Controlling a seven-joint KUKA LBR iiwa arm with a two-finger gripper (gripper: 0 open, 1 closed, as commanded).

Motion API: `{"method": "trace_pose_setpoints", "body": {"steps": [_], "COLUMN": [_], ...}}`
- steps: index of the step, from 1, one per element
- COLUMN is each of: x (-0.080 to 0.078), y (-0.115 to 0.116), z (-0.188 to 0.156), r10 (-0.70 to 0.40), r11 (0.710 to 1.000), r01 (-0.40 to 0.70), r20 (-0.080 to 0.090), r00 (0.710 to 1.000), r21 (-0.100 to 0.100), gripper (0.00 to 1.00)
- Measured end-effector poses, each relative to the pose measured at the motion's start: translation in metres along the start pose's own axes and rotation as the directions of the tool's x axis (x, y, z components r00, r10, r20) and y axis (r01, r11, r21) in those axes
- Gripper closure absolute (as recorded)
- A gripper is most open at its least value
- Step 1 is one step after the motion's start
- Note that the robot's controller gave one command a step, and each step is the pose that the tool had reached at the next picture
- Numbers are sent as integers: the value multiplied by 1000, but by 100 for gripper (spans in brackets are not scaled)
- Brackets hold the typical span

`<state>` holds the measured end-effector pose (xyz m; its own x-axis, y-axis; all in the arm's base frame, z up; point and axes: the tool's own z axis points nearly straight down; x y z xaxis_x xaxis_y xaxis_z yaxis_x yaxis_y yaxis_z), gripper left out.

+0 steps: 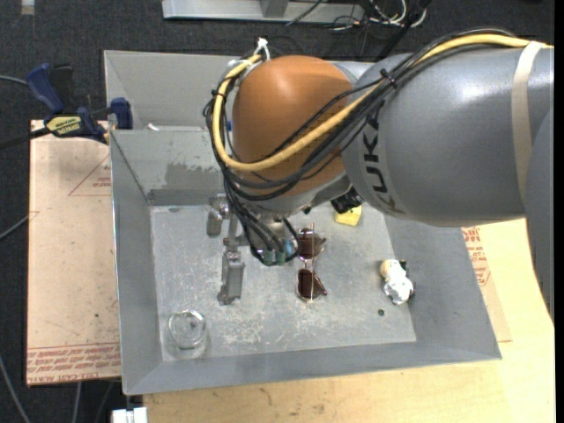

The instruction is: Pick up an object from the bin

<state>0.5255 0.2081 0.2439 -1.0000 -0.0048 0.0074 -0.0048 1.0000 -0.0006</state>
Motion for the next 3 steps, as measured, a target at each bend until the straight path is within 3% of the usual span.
{"method": "trace_pose_setpoints", "body": {"steps": [1,2,3], "x": [-2,17,42], "y": [-1,-22,-21], "z": [-5,43,74], "r10": [4,-3,-40], "r11": [1000,1000,999], "r01": [-4,3,40], "r20": [8,13,3], "r00": [1000,1000,999], "r21": [-2,-4,2], "gripper": [0,0,0]}}
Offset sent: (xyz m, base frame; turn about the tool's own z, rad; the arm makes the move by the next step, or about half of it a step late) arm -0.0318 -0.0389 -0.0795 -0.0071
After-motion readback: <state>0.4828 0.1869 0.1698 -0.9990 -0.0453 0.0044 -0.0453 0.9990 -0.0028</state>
